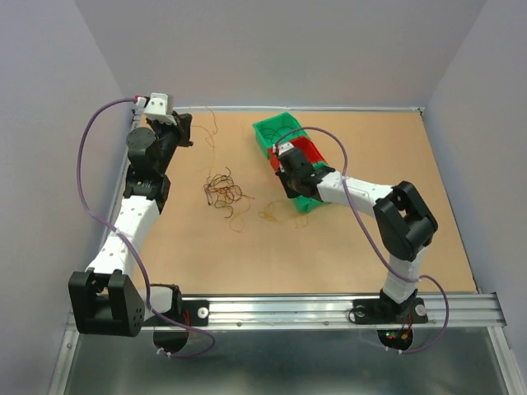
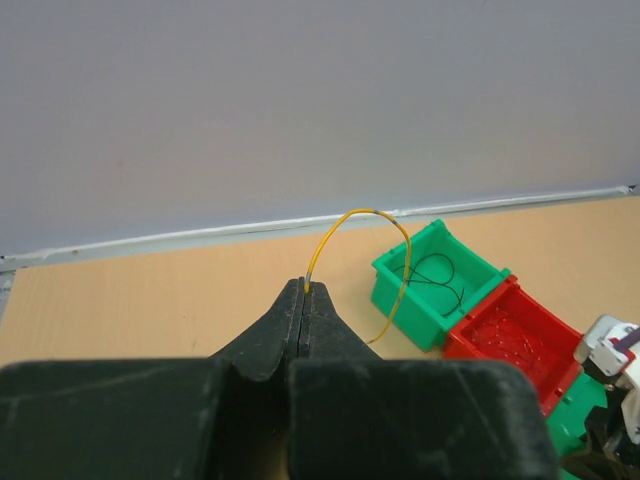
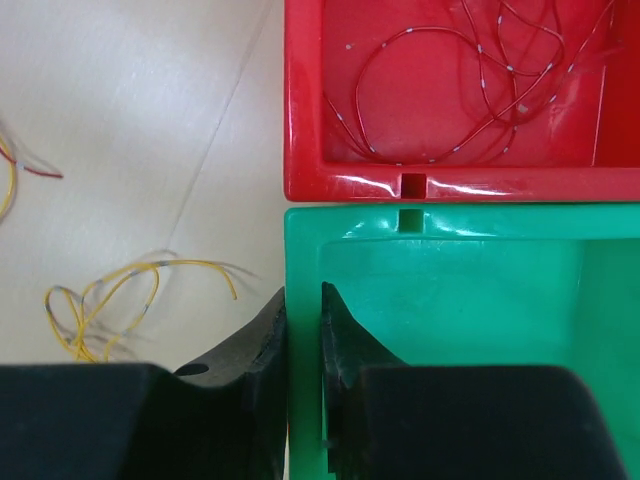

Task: Untangle the cables

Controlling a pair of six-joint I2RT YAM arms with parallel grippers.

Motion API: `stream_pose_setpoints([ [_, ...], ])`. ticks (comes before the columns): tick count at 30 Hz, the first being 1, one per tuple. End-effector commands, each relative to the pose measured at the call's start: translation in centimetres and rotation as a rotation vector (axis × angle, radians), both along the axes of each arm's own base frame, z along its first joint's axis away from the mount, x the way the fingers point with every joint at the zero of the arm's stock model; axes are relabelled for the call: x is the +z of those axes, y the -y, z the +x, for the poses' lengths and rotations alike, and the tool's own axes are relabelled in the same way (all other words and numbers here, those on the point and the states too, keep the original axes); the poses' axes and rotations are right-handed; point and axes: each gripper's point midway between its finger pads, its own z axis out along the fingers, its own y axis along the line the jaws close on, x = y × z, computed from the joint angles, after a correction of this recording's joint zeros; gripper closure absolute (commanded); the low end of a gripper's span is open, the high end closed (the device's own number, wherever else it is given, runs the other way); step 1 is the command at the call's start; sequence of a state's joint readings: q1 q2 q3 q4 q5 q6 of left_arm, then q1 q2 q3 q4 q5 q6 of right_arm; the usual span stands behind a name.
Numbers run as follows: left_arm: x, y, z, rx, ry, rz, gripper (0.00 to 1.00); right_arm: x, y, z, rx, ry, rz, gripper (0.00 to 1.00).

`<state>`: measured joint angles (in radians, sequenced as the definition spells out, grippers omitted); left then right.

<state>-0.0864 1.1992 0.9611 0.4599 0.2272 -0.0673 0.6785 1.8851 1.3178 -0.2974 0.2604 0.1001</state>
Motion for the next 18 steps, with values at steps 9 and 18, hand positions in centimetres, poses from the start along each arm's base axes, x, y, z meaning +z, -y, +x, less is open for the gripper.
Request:
stream_pose_setpoints([
  [9,2.1,0.3,-0.5,-0.005,0.081,0.008,1.0,7.0,2.1,-0.6,0.122,0.451,0.083,0.99],
  [18,2.0,0.3,-0.4,-0.002,0.079,0.01,1.0,9.7,2.4,-2.1,0.18,0.656,0.177,0.99],
])
